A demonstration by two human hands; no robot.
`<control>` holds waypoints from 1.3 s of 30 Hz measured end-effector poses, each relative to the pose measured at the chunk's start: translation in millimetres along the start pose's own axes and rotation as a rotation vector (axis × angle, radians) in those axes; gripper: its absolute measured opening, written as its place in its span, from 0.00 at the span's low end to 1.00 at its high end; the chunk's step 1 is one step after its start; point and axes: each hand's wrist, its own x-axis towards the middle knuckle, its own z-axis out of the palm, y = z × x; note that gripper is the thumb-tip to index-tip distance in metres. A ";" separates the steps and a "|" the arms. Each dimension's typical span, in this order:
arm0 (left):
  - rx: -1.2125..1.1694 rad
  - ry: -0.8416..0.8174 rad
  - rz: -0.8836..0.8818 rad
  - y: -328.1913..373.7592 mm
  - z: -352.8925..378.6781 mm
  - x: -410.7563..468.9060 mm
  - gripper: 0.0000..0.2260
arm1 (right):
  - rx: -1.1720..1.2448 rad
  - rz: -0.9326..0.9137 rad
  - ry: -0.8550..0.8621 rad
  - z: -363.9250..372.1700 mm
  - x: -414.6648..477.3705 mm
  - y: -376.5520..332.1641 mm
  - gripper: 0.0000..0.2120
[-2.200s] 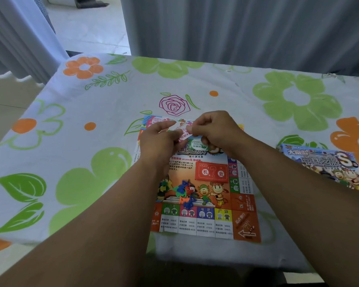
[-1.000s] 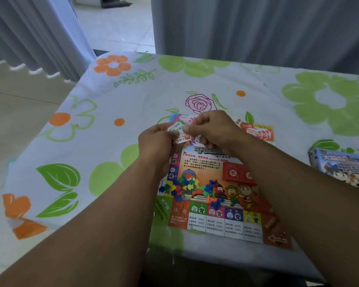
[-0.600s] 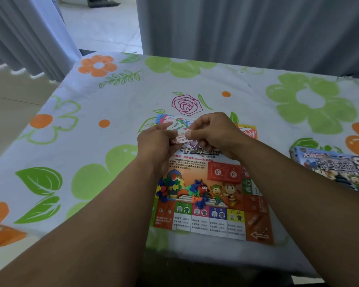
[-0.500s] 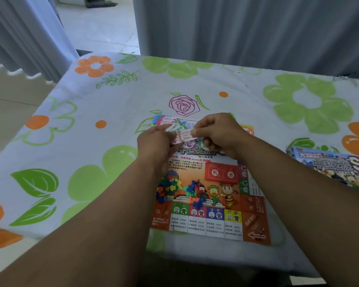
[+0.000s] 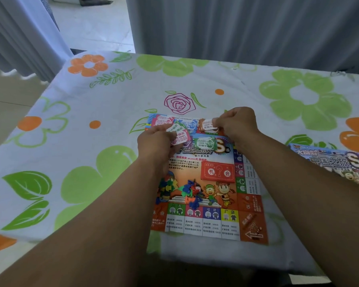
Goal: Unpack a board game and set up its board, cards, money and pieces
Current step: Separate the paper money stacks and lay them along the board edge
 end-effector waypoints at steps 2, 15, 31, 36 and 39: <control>-0.002 0.001 0.004 0.0 -0.3 0.5 0.11 | -0.148 -0.047 0.045 1.1 -0.7 0.4 0.14; -0.143 -0.013 -0.002 8.1 -11.3 -0.6 0.09 | -0.017 -0.187 -0.499 30.3 -41.3 -24.2 0.11; -0.049 0.113 -0.050 19.9 -53.7 11.8 0.06 | 0.072 -0.082 -0.267 84.6 -36.8 -36.2 0.11; -0.021 0.048 -0.030 23.3 -50.8 6.5 0.09 | -0.035 -0.133 -0.225 78.5 -33.0 -30.9 0.10; -0.042 0.017 0.003 23.6 -44.8 0.6 0.08 | 0.073 -0.124 -0.420 66.2 -42.5 -34.6 0.17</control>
